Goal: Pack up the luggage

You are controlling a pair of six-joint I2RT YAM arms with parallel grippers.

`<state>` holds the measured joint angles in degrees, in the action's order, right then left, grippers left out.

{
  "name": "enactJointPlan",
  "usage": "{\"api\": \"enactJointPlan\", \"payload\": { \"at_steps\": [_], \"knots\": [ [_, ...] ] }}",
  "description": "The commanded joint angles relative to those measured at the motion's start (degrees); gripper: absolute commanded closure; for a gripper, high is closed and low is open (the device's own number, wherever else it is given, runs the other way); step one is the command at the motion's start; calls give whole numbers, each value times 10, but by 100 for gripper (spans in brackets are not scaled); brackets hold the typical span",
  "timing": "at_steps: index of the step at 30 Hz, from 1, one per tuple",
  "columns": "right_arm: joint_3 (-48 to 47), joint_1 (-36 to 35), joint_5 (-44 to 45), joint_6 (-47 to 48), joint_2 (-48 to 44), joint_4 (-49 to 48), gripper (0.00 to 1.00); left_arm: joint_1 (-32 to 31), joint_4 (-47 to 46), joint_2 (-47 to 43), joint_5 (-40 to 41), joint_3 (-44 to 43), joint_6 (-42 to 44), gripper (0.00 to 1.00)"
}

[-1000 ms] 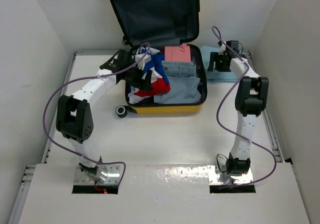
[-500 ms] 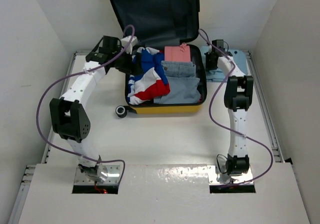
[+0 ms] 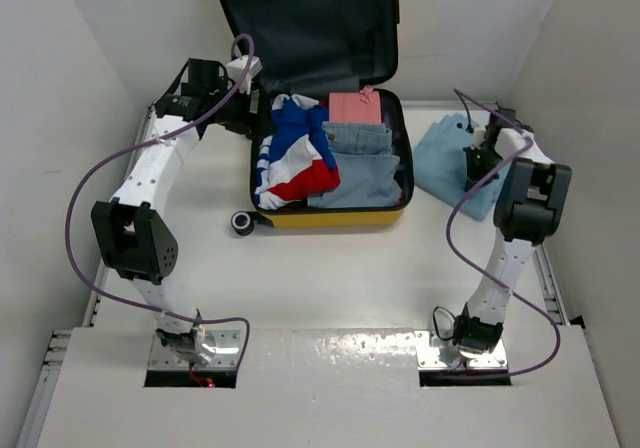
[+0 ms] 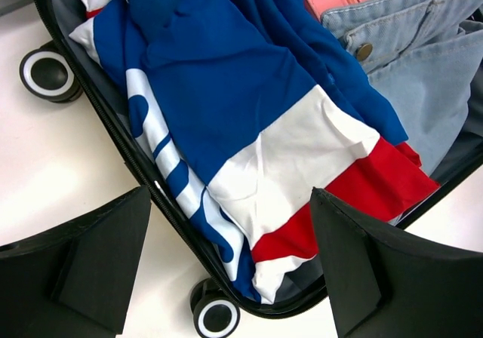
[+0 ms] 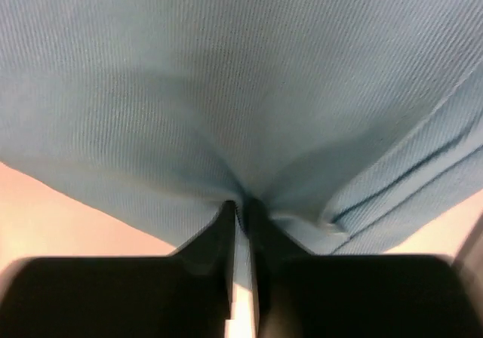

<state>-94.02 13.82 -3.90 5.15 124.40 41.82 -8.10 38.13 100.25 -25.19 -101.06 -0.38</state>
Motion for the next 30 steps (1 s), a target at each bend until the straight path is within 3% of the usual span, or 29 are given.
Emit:
{"api": "enactJointPlan", "payload": {
  "at_steps": [1,3,4,9,14,19,26,29,30],
  "knots": [
    [32,9,-71,74,-50,85,85,-3,1,-22,-16,-2,6,11],
    [51,9,-115,93,-81,75,68,-3,1,-17,-16,-2,6,11],
    [52,4,-145,112,-97,75,52,-3,1,-17,-16,-2,6,11],
    [146,-22,-171,211,-168,27,36,-9,1,-17,-11,-8,6,11],
    [206,-48,-161,307,-197,-24,33,-9,1,-28,1,3,17,11],
    [275,-71,-88,337,-189,-135,31,2,1,-28,6,3,17,11],
    [297,-82,-30,380,-145,-265,31,14,1,-28,6,-2,22,11],
    [312,-84,-2,374,-137,-320,42,14,1,-28,6,-2,22,11],
    [315,-85,8,374,-132,-328,57,14,1,-28,6,-2,22,11]
  ]
}}
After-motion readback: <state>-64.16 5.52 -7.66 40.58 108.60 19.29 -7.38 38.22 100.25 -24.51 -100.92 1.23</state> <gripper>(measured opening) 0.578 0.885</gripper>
